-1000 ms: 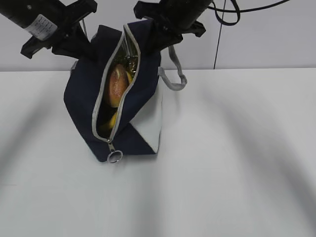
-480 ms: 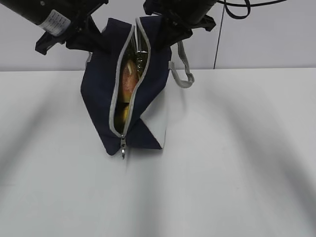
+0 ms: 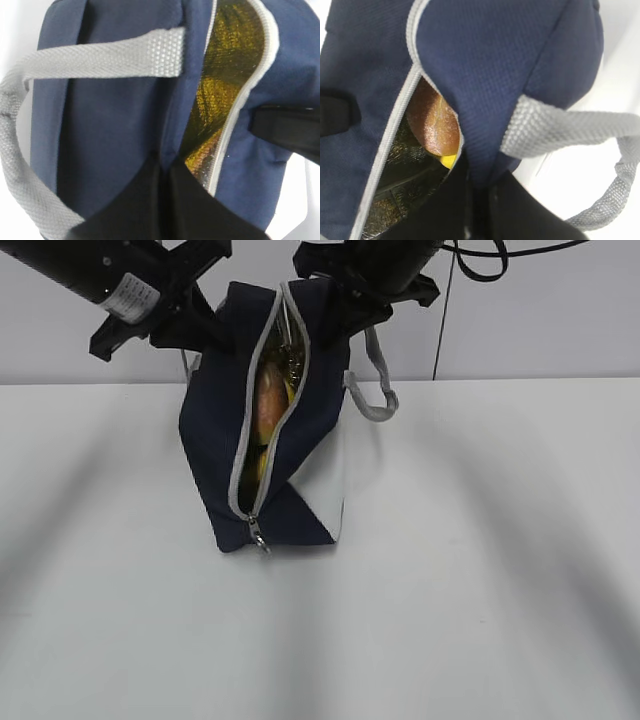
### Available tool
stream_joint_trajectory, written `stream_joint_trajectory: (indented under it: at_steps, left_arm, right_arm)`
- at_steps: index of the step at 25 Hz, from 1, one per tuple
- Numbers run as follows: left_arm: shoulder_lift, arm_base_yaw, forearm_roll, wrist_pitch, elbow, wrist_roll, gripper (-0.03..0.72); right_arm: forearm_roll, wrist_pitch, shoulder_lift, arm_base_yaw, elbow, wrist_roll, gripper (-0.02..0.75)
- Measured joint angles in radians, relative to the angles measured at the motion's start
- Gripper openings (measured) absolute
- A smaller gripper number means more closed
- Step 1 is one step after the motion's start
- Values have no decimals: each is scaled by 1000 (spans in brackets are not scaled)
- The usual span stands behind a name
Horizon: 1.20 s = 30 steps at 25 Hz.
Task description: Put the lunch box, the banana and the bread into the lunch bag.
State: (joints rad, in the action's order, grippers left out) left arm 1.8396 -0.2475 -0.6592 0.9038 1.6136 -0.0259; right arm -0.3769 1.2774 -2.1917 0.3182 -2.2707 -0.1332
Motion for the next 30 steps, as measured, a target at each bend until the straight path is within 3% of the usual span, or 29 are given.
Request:
stream_joint_trajectory:
  at_steps: [10,15,18,22,25,30]
  left_arm:
    - [39,-1,6,-29,1,0,-3]
    - [51,8,6,-37,1,0,6]
    - [51,32,6,-27,1,0,81]
    - [51,62,7,3,1,0,260]
    - [51,70,6,20,1,0,347]
    - [20,73,6,56,1,-52,371]
  right_arm:
    - [18,-12,-52,0,-2,15,0]
    - [20,-20,-52,0,-2,36,80]
    - [22,-22,-52,0,-2,40,210]
    - [24,-24,-47,0,-2,41,439]
    - [54,-24,-36,0,-2,41,491]
    - [112,-24,27,0,-2,38,503]
